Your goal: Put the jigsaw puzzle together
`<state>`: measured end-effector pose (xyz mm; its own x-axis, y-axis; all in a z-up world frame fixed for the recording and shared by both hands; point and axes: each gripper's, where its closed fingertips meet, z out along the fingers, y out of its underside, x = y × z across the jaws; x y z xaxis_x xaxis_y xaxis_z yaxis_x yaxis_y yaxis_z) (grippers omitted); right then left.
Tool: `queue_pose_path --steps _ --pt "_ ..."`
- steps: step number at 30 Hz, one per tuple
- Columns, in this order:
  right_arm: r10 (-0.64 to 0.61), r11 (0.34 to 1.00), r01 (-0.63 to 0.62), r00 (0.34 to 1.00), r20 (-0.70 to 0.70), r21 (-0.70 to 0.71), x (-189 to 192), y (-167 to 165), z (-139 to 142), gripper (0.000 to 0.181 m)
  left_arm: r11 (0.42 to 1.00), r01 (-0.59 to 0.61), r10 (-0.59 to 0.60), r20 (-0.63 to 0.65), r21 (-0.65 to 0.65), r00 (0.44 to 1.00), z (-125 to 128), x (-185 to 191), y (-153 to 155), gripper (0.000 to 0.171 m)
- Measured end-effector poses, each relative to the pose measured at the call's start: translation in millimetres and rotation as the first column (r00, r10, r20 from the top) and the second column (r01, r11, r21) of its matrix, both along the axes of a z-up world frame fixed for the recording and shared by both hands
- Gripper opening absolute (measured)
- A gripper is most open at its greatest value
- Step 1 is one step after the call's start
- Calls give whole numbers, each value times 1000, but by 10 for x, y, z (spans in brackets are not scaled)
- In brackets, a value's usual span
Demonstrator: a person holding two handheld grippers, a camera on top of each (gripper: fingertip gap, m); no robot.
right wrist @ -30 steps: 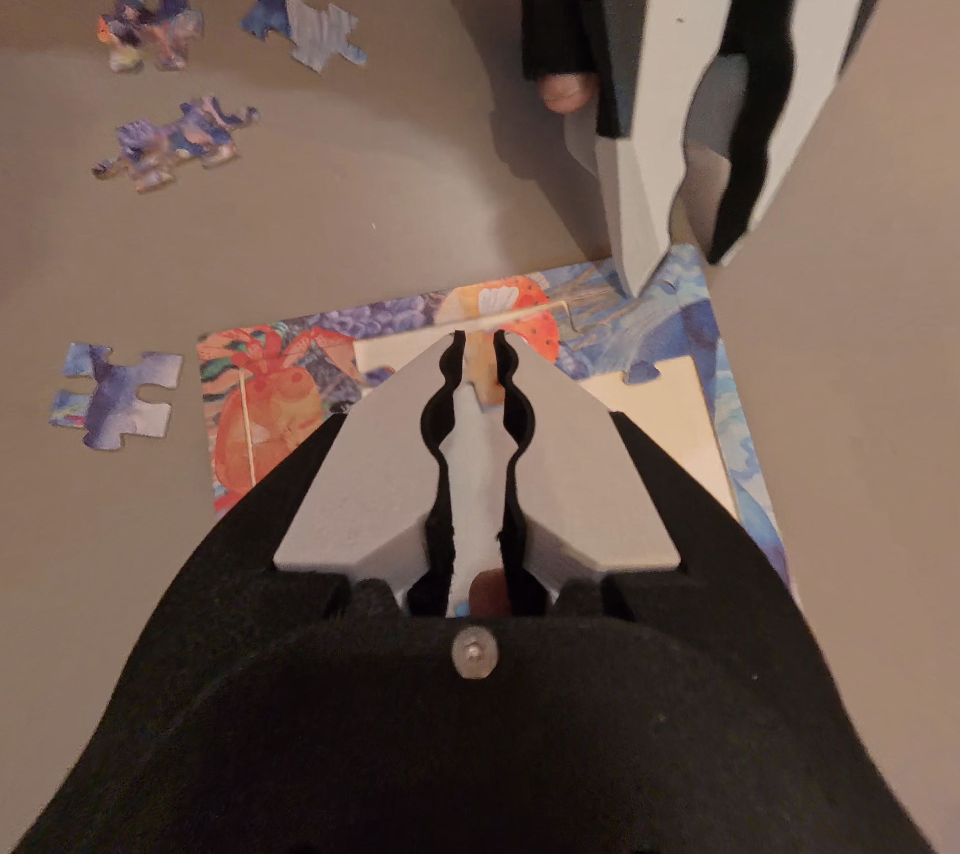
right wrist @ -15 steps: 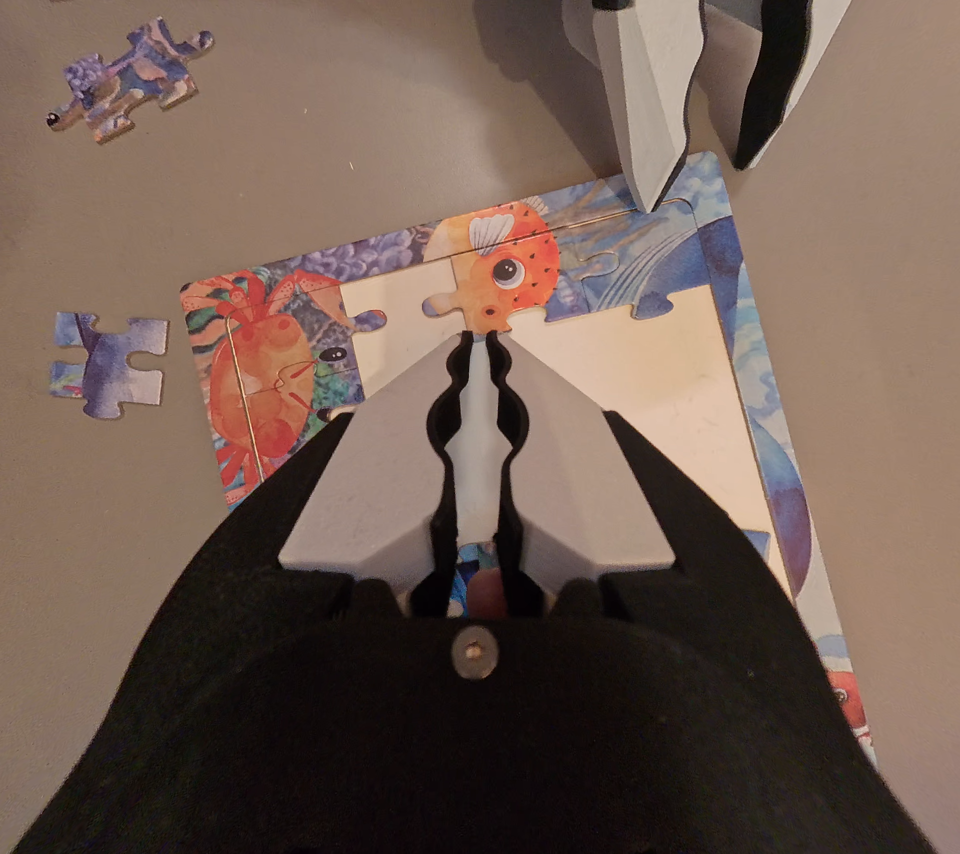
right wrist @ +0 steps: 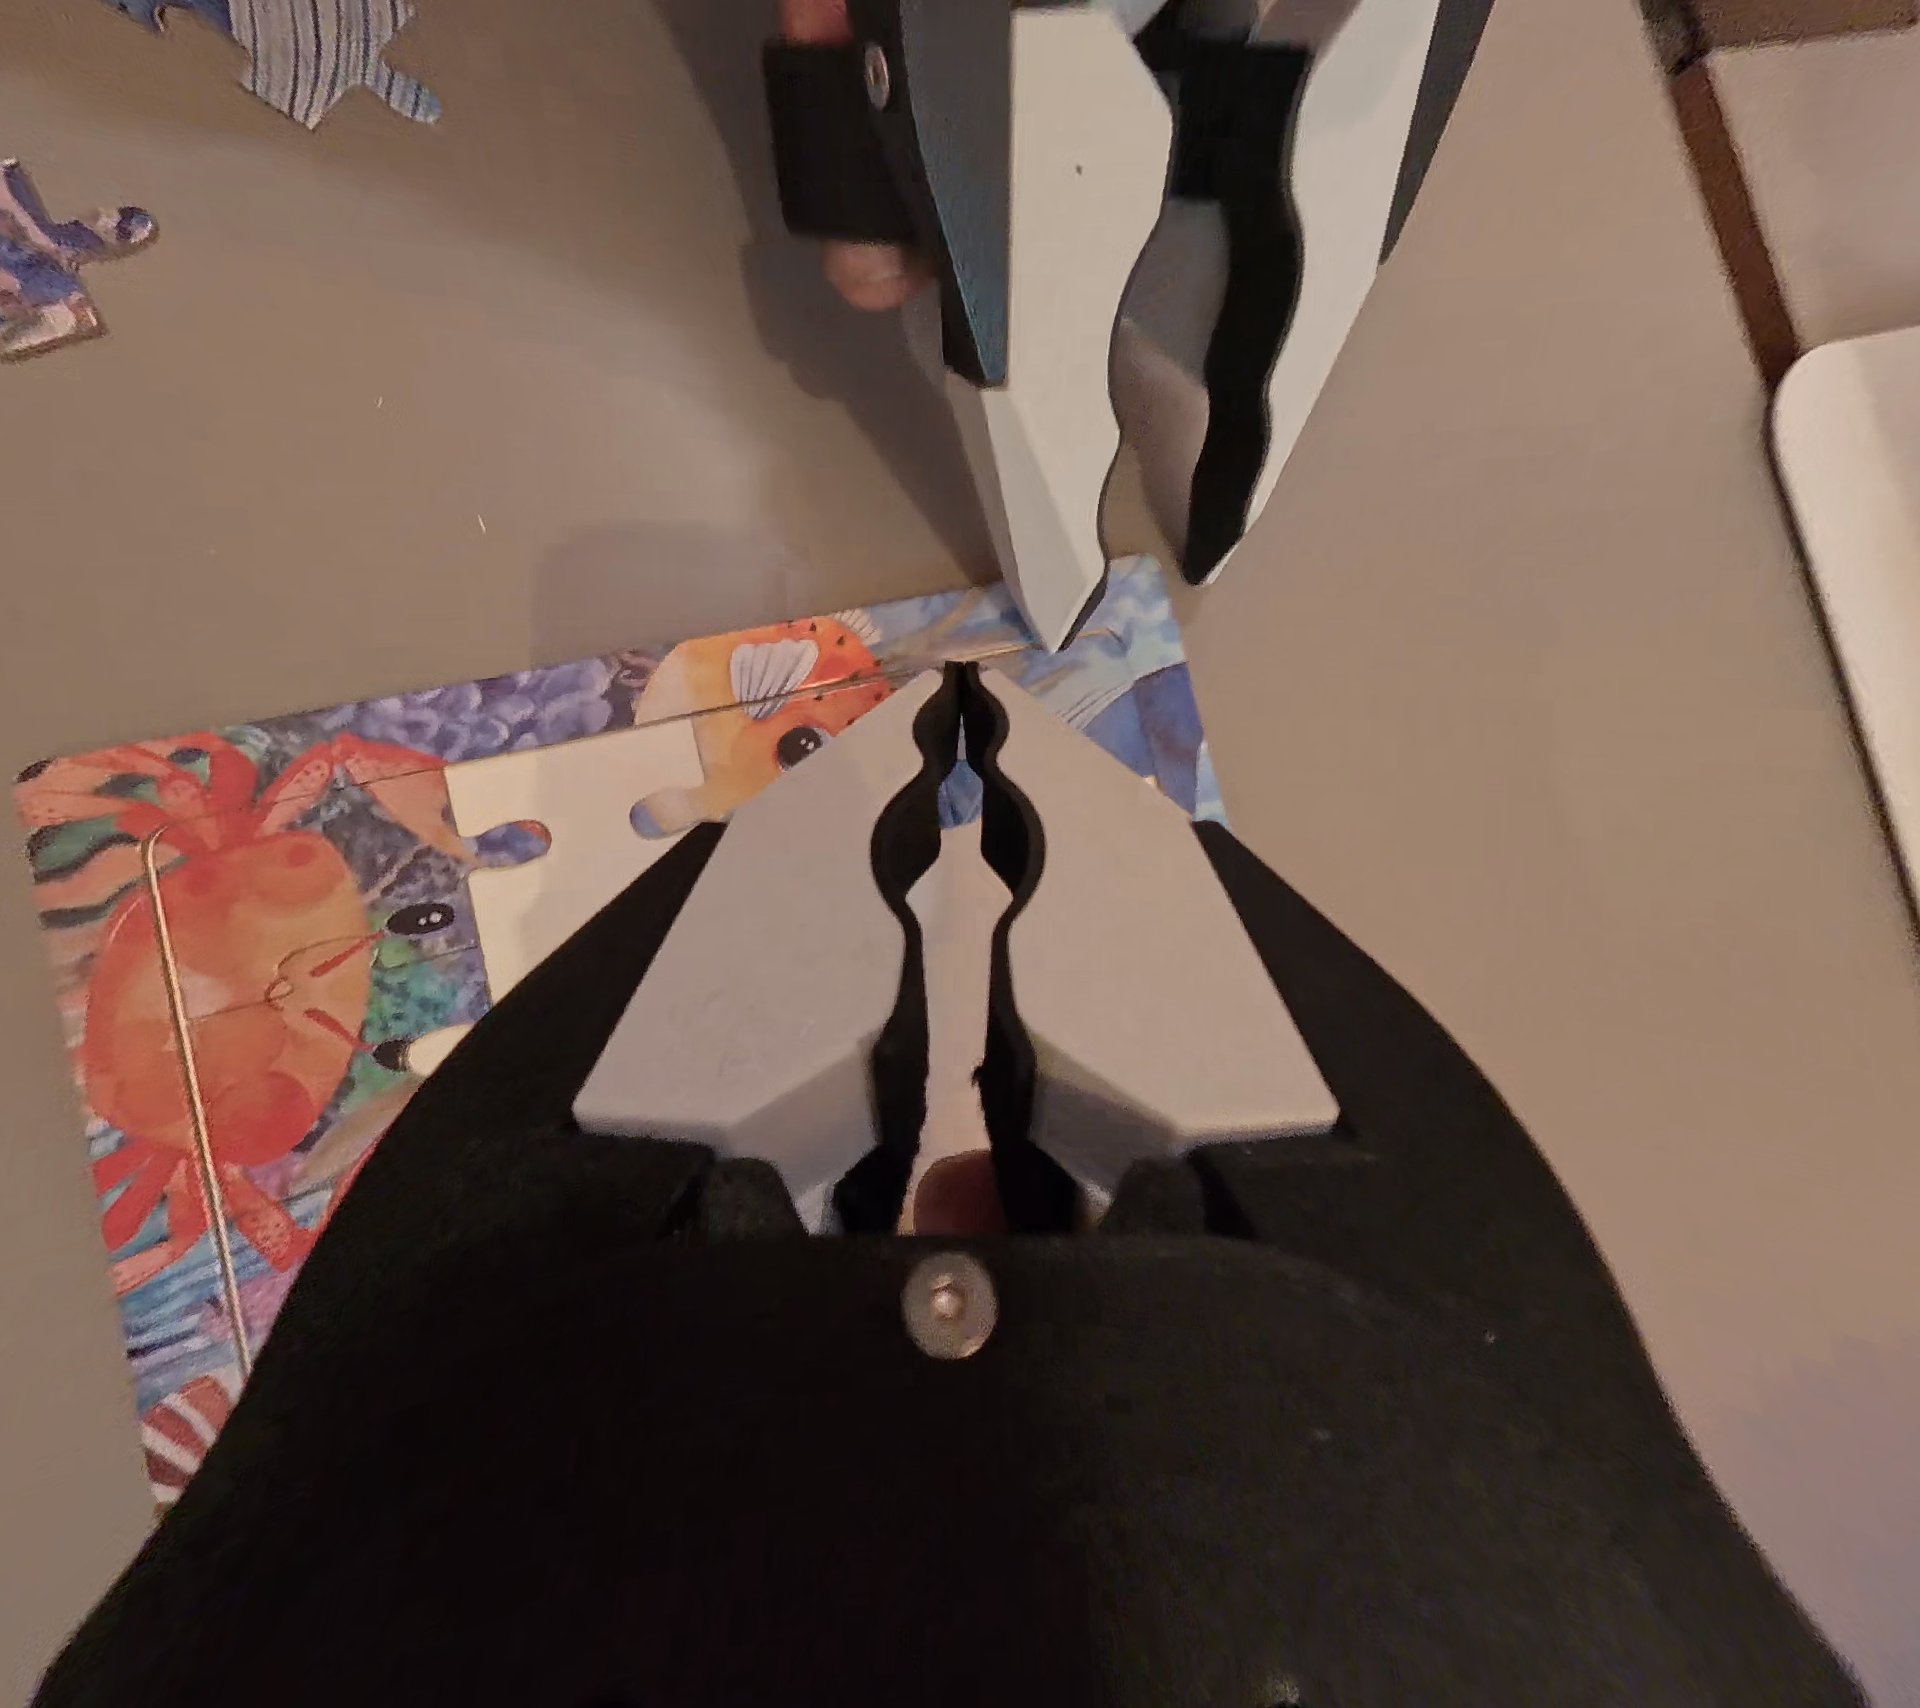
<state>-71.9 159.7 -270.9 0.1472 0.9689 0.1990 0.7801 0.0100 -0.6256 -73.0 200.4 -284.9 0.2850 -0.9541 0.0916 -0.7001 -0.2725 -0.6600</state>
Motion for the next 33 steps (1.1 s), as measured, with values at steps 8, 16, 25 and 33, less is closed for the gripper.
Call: queue_pose_path --steps 8,16,25,33 --pt "24 999 -25 1000 -20 -44 175 -221 319 1 995 -61 57 49 85 997 382 -142 -26 46" --pt "117 988 -121 992 -41 -96 935 -1021 606 56 965 -11 20 -30 261 999 760 -402 -1023 97" --pt "26 996 -18 996 86 -84 1816 -1380 151 92 970 -22 30 -28 243 999 304 -30 -1898 130" --pt "-31 987 39 998 51 -156 1929 -1407 -177 86 971 61 -46 -69 232 997 39 301 -2017 83"
